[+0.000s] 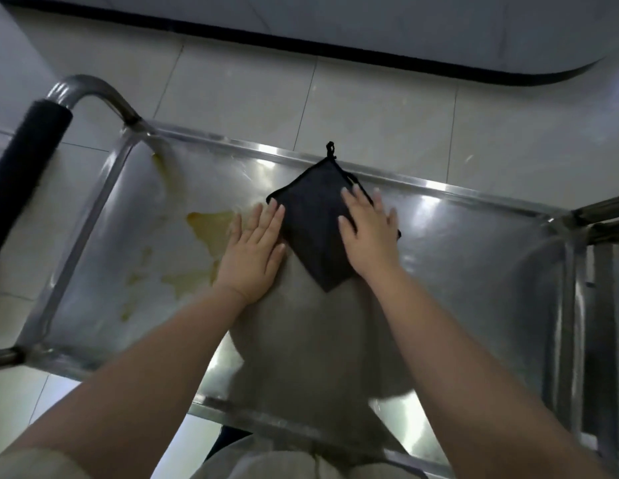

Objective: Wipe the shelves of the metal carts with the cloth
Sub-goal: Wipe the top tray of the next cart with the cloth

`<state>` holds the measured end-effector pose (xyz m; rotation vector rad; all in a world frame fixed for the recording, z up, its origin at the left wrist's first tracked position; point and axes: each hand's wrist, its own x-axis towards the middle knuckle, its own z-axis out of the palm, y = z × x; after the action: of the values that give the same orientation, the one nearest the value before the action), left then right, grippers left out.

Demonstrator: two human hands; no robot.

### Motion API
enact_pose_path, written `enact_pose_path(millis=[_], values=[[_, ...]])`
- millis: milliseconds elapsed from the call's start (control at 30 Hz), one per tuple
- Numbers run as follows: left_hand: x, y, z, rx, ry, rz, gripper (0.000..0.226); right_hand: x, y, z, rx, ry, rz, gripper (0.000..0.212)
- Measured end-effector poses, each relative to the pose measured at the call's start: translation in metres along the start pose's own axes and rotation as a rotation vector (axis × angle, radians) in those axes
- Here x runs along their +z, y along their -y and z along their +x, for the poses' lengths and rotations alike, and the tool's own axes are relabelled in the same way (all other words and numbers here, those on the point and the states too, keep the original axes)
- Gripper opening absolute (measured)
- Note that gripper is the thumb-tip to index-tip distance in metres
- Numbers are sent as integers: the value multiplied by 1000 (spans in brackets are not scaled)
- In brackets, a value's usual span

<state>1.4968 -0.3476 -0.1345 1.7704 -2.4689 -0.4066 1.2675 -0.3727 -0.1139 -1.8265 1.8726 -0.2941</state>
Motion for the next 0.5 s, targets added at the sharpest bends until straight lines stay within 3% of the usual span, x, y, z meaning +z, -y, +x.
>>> enact_pose_path(millis=[100,300,400,500], values=[[-5,-40,33,52,40,-3,61,-5,-27,-28,316,-125,99,50],[13,-97,73,14,181,150,64,19,-32,-47,283,-132,-80,56],[12,-82,69,-30,167,144,64,24,-33,-45,295,-123,-121,61],[0,-40,70,-186,140,87,64,29,-34,-42,289,-64,-237,62]])
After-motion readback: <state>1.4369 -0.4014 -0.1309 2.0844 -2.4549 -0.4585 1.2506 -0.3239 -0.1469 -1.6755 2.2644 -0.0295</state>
